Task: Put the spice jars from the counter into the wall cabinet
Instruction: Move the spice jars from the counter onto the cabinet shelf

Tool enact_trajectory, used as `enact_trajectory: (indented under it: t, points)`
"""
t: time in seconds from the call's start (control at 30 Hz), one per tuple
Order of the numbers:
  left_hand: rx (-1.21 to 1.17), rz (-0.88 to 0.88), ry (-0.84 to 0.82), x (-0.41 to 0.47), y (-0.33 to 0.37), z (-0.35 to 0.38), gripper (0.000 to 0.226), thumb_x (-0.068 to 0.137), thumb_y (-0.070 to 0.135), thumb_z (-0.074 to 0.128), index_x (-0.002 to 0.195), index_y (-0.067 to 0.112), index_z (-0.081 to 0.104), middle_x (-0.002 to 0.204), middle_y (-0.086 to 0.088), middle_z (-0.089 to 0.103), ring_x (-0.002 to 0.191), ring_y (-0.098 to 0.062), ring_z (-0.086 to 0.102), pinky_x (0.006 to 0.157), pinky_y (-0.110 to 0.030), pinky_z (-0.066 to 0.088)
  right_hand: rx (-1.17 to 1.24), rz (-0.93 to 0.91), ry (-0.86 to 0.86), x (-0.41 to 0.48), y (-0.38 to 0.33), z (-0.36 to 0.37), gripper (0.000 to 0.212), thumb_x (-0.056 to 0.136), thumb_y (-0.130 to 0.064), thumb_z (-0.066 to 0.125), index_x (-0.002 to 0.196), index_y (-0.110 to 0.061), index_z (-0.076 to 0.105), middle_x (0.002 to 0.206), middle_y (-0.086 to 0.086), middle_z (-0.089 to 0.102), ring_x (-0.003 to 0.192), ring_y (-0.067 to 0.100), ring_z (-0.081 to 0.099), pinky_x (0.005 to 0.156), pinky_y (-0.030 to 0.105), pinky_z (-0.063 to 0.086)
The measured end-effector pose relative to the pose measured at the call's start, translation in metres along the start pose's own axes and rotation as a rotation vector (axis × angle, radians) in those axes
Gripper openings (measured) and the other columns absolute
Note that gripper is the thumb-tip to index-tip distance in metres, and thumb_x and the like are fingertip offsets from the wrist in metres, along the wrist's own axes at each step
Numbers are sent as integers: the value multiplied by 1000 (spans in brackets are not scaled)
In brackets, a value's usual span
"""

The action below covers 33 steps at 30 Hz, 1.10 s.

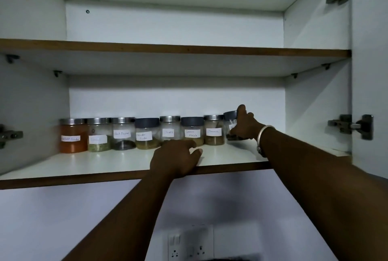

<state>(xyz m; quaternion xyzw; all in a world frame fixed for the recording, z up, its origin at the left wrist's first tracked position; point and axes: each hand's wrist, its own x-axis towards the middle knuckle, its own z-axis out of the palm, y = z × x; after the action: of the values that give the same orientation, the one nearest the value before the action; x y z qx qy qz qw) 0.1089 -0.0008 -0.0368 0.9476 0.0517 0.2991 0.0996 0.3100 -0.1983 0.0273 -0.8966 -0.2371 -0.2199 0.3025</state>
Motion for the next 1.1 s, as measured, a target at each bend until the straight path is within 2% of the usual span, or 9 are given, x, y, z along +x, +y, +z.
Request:
enact_trajectory:
  t: [0.37,0.47,0.57,0.63,0.7,0.77,0.87,0.93,1.1]
  points:
    - [94,8,-8,4,2,3,51,97,63,40,136,37,60,130,3,70,127,-24,58,97,-41,50,53,75,-63,18,25,28,93,78,-19,84,144,-10,18,136,26,50,120,41,57,102,53,50]
    - [88,12,-1,2,4,1,49,98,61,41,136,37,60,127,4,72,125,-24,59,95,-40,50,90,117,-140,13,22,26,141,76,-23,89,157,-20,-27,154,29,39,138,43,47,116,53,38]
    - [55,11,24,2,3,0,48,97,59,44,135,36,61,121,5,75,122,-22,62,92,-37,50,187,160,-213,6,20,23,155,77,-20,90,141,-17,-51,164,23,29,143,37,43,120,48,34]
    - [25,19,47,2,2,0,47,96,58,47,134,33,62,119,4,76,120,-21,64,92,-36,51,193,216,-287,-5,18,11,151,77,-28,90,148,-13,-42,168,19,18,147,35,37,121,44,33]
    - [1,34,69,1,1,0,47,96,56,50,132,30,64,120,2,76,117,-22,66,89,-35,50,204,194,-357,-22,8,-2,120,78,-37,88,162,-18,4,166,14,27,134,27,50,112,38,40]
    - [-1,48,105,1,1,-1,46,94,54,51,129,28,67,118,-2,75,112,-25,67,79,-33,46,116,75,-468,-48,-9,-12,77,82,-53,80,147,-30,44,156,-1,44,116,14,52,100,30,39]
    - [14,64,166,-13,6,-1,40,90,51,51,113,27,73,106,-8,76,101,-31,70,69,-30,39,-62,-19,-555,-109,-36,-8,59,86,-78,54,134,-46,58,151,-9,49,135,16,46,104,31,32]
    - [25,81,203,-27,13,-7,32,92,45,54,101,23,75,99,-10,76,97,-34,71,67,-31,40,-207,-151,-399,-147,-47,-1,56,93,-79,37,136,-49,57,157,-3,48,145,23,42,115,37,32]
    - [-108,385,332,-82,26,-9,28,99,28,58,109,6,73,107,-18,71,101,-35,66,84,-38,47,-184,-296,24,-248,-48,20,80,86,-78,50,140,-20,59,144,12,59,131,33,55,105,37,47]
